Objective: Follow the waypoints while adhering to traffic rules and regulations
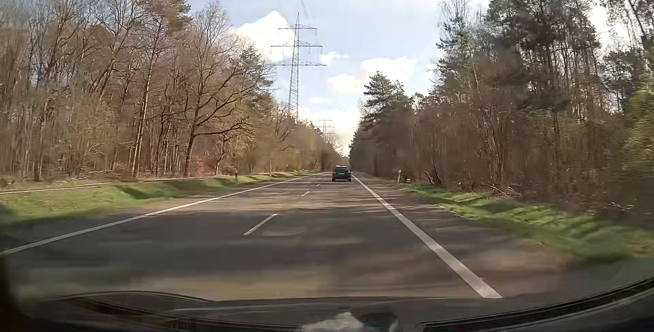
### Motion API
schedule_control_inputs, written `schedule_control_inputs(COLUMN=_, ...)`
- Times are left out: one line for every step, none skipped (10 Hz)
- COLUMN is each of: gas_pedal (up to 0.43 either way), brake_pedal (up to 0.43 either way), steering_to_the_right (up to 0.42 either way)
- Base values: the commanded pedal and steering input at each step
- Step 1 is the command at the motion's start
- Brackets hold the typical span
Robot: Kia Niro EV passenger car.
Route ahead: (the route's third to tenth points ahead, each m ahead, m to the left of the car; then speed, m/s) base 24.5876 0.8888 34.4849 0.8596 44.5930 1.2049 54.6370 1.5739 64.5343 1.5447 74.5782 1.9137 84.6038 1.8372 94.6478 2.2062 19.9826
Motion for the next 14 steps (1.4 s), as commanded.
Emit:
schedule_control_inputs(gas_pedal=0.240, brake_pedal=0.000, steering_to_the_right=0.000)
schedule_control_inputs(gas_pedal=0.240, brake_pedal=0.000, steering_to_the_right=-0.001)
schedule_control_inputs(gas_pedal=0.240, brake_pedal=0.000, steering_to_the_right=0.000)
schedule_control_inputs(gas_pedal=0.240, brake_pedal=0.000, steering_to_the_right=-0.001)
schedule_control_inputs(gas_pedal=0.240, brake_pedal=0.000, steering_to_the_right=-0.002)
schedule_control_inputs(gas_pedal=0.240, brake_pedal=0.000, steering_to_the_right=-0.002)
schedule_control_inputs(gas_pedal=0.240, brake_pedal=0.000, steering_to_the_right=-0.002)
schedule_control_inputs(gas_pedal=0.240, brake_pedal=0.000, steering_to_the_right=-0.002)
schedule_control_inputs(gas_pedal=0.240, brake_pedal=0.000, steering_to_the_right=-0.002)
schedule_control_inputs(gas_pedal=0.240, brake_pedal=0.000, steering_to_the_right=-0.001)
schedule_control_inputs(gas_pedal=0.240, brake_pedal=0.000, steering_to_the_right=-0.001)
schedule_control_inputs(gas_pedal=0.240, brake_pedal=0.000, steering_to_the_right=-0.001)
schedule_control_inputs(gas_pedal=0.240, brake_pedal=0.000, steering_to_the_right=-0.001)
schedule_control_inputs(gas_pedal=0.240, brake_pedal=0.000, steering_to_the_right=-0.001)
